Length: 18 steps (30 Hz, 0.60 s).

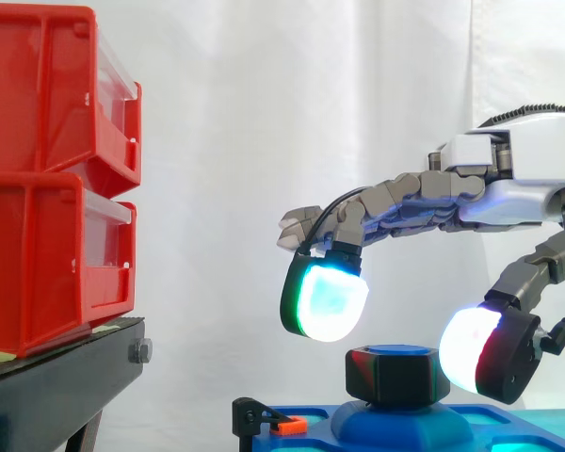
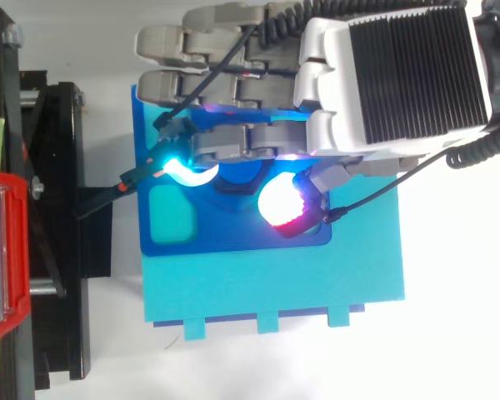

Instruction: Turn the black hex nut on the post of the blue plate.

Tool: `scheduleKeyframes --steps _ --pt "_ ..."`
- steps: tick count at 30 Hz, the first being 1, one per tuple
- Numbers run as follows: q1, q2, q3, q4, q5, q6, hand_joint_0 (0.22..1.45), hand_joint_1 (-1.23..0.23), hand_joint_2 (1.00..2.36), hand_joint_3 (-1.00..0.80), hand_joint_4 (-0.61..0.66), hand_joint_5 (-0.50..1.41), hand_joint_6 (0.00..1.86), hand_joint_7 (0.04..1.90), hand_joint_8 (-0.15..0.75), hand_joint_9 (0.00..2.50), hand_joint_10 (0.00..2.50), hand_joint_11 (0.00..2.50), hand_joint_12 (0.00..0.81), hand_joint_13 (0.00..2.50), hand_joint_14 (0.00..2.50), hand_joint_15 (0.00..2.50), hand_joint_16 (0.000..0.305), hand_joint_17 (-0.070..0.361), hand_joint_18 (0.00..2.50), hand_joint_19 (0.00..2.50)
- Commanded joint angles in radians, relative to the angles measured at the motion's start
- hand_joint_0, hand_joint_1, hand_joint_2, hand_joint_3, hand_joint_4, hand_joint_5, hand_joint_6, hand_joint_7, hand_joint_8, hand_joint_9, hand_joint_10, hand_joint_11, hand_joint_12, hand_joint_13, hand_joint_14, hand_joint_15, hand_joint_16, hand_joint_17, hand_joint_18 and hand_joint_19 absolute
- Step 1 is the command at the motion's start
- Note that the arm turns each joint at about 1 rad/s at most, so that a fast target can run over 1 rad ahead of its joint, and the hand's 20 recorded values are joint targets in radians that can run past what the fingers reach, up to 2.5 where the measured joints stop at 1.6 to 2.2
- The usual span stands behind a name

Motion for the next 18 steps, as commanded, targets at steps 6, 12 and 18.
scheduleKeyframes --steps 6,12,18 --pt "0.000 -0.002 -0.002 -0.002 0.000 0.000 0.56 -0.85 1.00 -0.50 0.15 -0.25 0.50 0.87 0.095 0.13 0.00 0.17 0.269 0.08 0.00 0.00 0.037 0.084 0.15 0.18" --pt "-0.003 0.000 -0.002 -0.004 0.000 0.000 0.63 -0.84 1.00 -0.50 0.15 -0.25 0.50 0.87 0.087 0.14 0.00 0.17 0.259 0.08 0.00 0.00 0.036 0.081 0.17 0.18" --pt "-0.003 0.000 -0.002 0.001 0.000 0.000 0.65 -0.85 1.00 -0.50 0.15 -0.25 0.50 0.87 0.082 0.14 0.00 0.17 0.257 0.09 0.00 0.00 0.036 0.080 0.18 0.16"
